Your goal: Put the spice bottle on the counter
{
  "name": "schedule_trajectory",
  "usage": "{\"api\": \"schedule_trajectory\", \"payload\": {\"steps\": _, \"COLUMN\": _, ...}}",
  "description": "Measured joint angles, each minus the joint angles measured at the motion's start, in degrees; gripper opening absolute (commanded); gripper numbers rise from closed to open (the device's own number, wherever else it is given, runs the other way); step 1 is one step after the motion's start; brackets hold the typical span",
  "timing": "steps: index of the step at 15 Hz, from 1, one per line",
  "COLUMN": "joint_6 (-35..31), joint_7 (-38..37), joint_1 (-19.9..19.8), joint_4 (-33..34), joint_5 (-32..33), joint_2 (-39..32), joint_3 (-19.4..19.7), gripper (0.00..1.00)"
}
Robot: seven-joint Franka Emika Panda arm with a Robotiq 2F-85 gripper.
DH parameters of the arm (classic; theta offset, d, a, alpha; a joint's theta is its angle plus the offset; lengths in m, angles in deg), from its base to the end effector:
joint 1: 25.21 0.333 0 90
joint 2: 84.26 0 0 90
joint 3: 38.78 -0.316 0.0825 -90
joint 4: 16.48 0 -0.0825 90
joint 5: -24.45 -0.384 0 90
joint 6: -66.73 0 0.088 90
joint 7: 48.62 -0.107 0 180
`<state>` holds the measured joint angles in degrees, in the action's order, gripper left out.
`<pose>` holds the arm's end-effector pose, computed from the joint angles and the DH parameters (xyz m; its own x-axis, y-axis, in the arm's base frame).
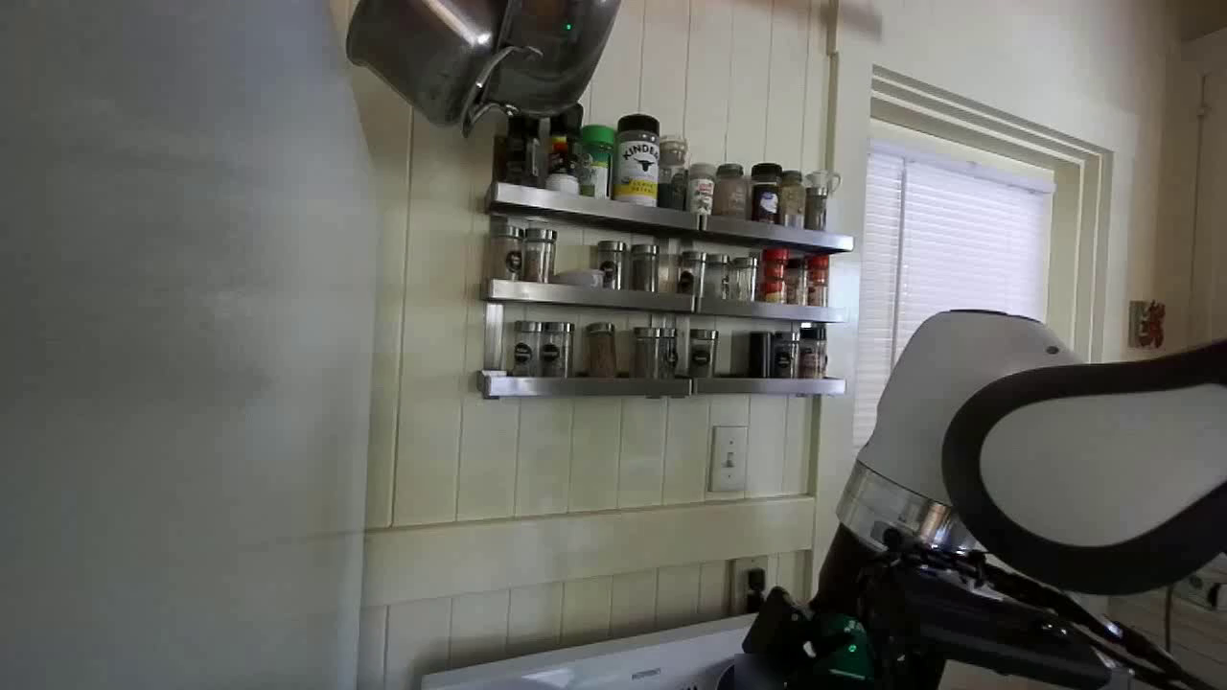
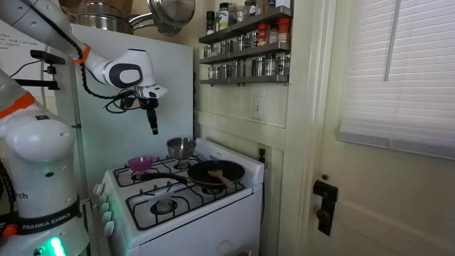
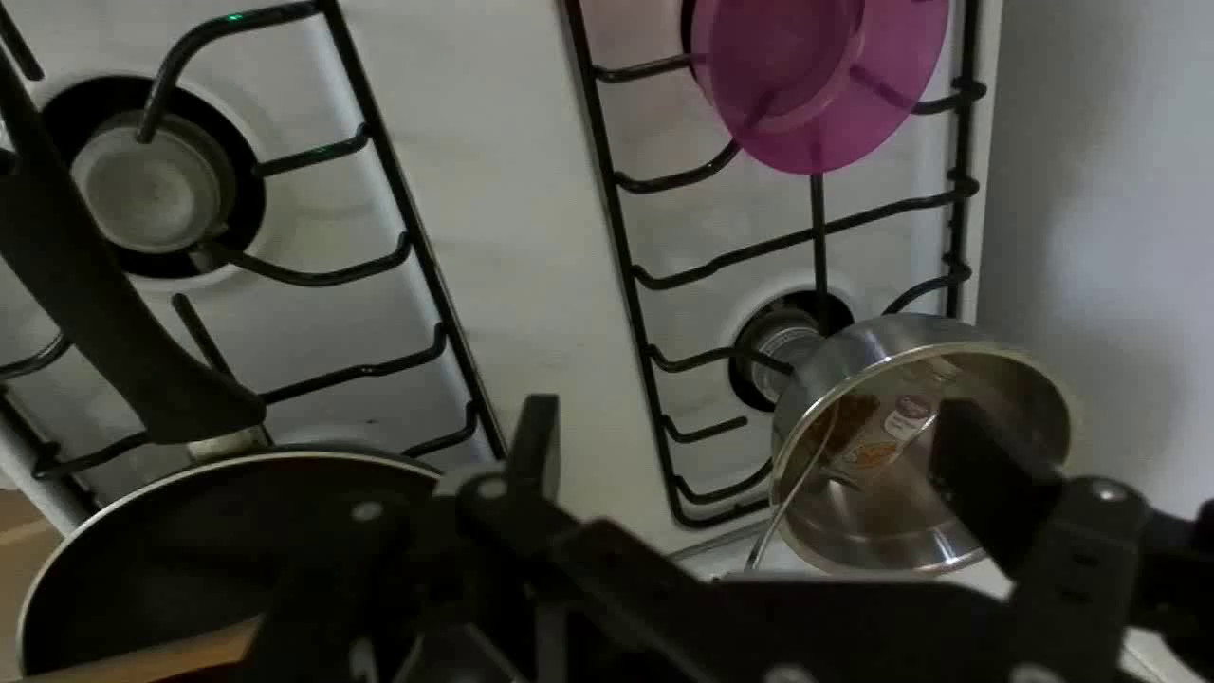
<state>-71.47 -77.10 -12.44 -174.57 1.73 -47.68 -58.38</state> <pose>0.3119 0.1929 0.4162 0.9549 -0.2436 0.1696 -0.1991 -0.9494 -0.2428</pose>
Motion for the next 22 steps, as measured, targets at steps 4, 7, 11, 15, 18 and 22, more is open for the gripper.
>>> {"api": "schedule_trajectory", "payload": {"steps": 4, "joint_6": 0.01, "joint_7": 0.0, "joint_1": 0.0, "joint_4": -0.45, "joint_5": 0.0, "joint_2": -0.26, "joint_3": 0.0, "gripper": 1.0}}
{"api": "schedule_trajectory", "payload": {"steps": 7, "joint_6": 0.01, "joint_7": 0.0, "joint_1": 0.0, "joint_4": -0.47, "joint_5": 0.0, "joint_2": -0.26, "joint_3": 0.0, "gripper": 1.0}}
{"api": "schedule_trajectory", "payload": {"steps": 11, "joint_6": 0.01, "joint_7": 0.0, "joint_1": 0.0, "joint_4": -0.47, "joint_5": 0.0, "joint_2": -0.26, "joint_3": 0.0, "gripper": 1.0}}
{"api": "schedule_trajectory", "payload": {"steps": 15, "joint_6": 0.01, "joint_7": 0.0, "joint_1": 0.0, "joint_4": -0.47, "joint_5": 0.0, "joint_2": -0.26, "joint_3": 0.0, "gripper": 1.0}}
{"api": "schedule_trajectory", "payload": {"steps": 18, "joint_6": 0.01, "joint_7": 0.0, "joint_1": 0.0, "joint_4": -0.47, "joint_5": 0.0, "joint_2": -0.26, "joint_3": 0.0, "gripper": 1.0}}
{"api": "schedule_trajectory", "payload": {"steps": 22, "joint_6": -3.94, "joint_7": -1.7, "joint_1": -2.05, "joint_4": 0.62, "joint_5": 3.23, "joint_2": 0.68, "joint_3": -0.07, "gripper": 1.0}}
